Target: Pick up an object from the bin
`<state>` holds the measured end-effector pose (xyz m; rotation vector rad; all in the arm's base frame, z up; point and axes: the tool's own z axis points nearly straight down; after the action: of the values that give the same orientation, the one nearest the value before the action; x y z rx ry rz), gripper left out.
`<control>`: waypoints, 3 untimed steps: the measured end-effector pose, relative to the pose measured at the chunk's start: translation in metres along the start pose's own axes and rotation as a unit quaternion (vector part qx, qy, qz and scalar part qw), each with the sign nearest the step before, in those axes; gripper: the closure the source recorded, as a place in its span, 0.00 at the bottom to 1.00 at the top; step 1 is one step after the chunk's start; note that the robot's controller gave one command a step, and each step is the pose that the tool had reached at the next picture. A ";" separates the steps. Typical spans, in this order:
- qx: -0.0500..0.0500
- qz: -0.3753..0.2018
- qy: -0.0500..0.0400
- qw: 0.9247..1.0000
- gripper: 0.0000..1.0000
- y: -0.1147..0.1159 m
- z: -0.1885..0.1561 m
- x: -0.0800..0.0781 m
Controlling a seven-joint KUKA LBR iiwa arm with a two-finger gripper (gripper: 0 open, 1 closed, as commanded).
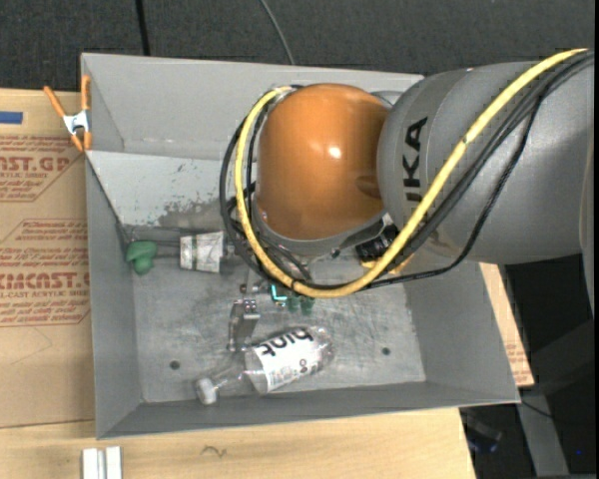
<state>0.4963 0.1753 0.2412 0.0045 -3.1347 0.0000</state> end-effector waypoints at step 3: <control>0.000 -0.073 -0.005 0.997 0.00 -0.002 0.106 0.002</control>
Offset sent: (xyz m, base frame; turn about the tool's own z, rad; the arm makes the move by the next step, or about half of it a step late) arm -0.0106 -0.0404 -0.1290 -0.1457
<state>0.4940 0.1729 0.1352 0.2326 -3.1356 -0.0004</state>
